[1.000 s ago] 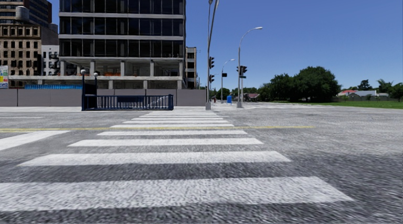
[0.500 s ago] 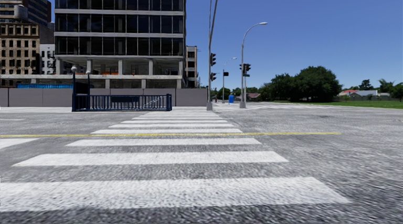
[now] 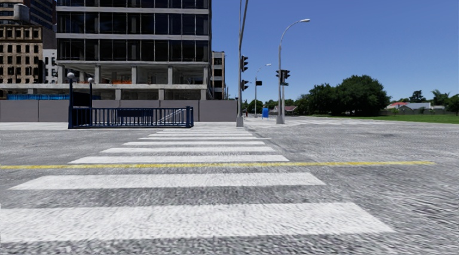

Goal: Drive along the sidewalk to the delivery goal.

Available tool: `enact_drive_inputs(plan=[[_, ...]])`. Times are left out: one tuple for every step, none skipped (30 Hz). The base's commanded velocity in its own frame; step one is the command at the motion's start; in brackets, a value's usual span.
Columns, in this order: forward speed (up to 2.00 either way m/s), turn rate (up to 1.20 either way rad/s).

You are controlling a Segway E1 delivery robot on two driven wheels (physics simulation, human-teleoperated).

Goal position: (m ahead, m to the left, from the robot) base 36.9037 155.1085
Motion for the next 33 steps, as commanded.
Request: enact_drive_inputs(plan=[[2.00,0.00],[2.00,0.00],[2.00,0.00],[2.00,0.00],[2.00,0.00],[2.00,0.00],[2.00,0.00],[2.00,0.00],[2.00,0.07],[2.00,0.15],[2.00,0.15],[2.00,0.19],[2.00,0.23],[2.00,0.23],[2.00,0.24],[2.00,0.24],[2.00,0.25],[2.00,0.25],[2.00,0.25],[2.00,0.25],[2.00,0.25],[2.00,0.25],[2.00,0.25],[2.00,0.25],[2.00,0.25],[2.00,0.25],[2.00,0.25],[2.00,0.00],[2.00,0.00],[2.00,0.00],[2.00,0.00],[2.00,0.00],[2.00,0.00]])
